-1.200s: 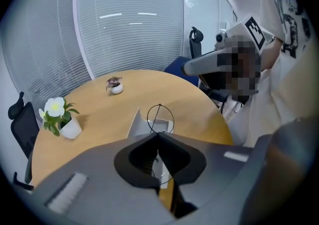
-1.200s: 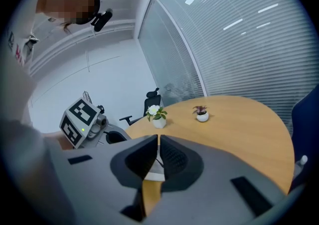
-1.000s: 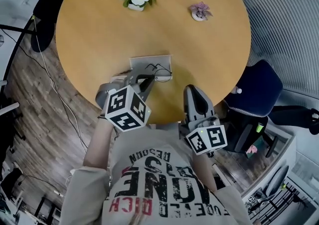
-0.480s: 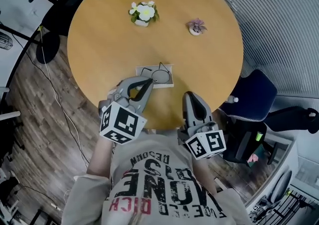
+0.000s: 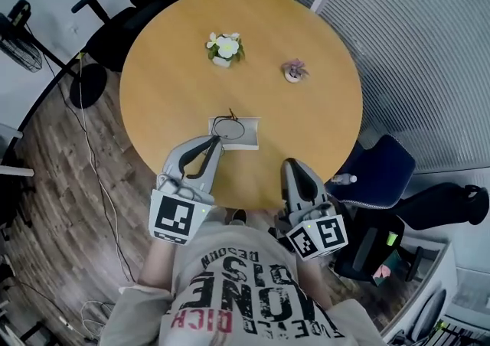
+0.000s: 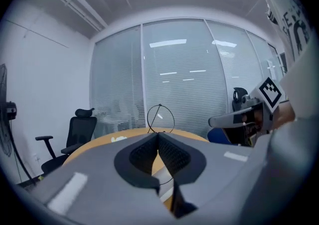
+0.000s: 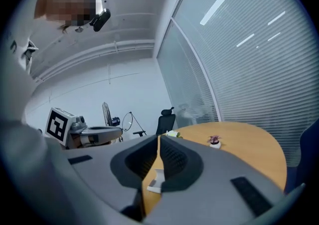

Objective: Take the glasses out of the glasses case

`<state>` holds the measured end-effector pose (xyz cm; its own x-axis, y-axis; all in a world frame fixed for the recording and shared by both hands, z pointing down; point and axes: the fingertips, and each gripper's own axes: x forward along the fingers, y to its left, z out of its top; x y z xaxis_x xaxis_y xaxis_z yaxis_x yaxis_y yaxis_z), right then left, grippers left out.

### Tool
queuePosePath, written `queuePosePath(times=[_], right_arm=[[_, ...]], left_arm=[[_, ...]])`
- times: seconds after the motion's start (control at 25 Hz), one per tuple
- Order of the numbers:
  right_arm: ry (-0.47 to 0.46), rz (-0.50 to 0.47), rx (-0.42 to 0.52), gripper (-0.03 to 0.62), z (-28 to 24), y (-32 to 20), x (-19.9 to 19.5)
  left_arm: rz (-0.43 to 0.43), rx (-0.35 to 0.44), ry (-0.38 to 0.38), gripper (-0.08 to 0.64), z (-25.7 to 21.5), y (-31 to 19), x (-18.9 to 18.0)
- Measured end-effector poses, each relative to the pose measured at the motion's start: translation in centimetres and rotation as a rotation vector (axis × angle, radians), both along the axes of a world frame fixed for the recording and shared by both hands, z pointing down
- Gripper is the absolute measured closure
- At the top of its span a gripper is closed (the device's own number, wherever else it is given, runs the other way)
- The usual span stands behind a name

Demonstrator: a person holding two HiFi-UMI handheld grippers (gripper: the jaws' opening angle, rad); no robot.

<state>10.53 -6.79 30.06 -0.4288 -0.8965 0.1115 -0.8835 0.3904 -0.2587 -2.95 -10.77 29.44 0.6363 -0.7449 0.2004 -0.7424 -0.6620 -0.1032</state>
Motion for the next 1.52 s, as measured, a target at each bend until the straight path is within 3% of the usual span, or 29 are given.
queuePosePath(times=[0.2,0.36,0.64,1.08,1.52], right_arm=[[0.007,-0.027,0.038,0.568,-1.3,3.3,1.7],[-0.002,-0.044,0.059,0.568,-1.8,5.5,2.7],[0.015,-0.065,0.1,0.568,-2.7,8.6,3.7],[0.047,-0.067,0.132,0.568,-3.0,10.9,3.8],[0.054,-0.09,0.126,0.568,-2.7,11.1,2.6]], left_arm=[[-0.159,-0.008,0.156,0.543,-2.7,3.8,-0.5],[-0.189,0.059,0.178,0.543,-3.6,6.6,-0.2],[-0.249,0.106,0.235,0.543,-4.6,11.3,0.0],[-0.302,0.13,0.22,0.543,-3.4,15.0,-0.5],[-0.325,0.061,0.216,0.543,-2.0,15.4,-1.7]])
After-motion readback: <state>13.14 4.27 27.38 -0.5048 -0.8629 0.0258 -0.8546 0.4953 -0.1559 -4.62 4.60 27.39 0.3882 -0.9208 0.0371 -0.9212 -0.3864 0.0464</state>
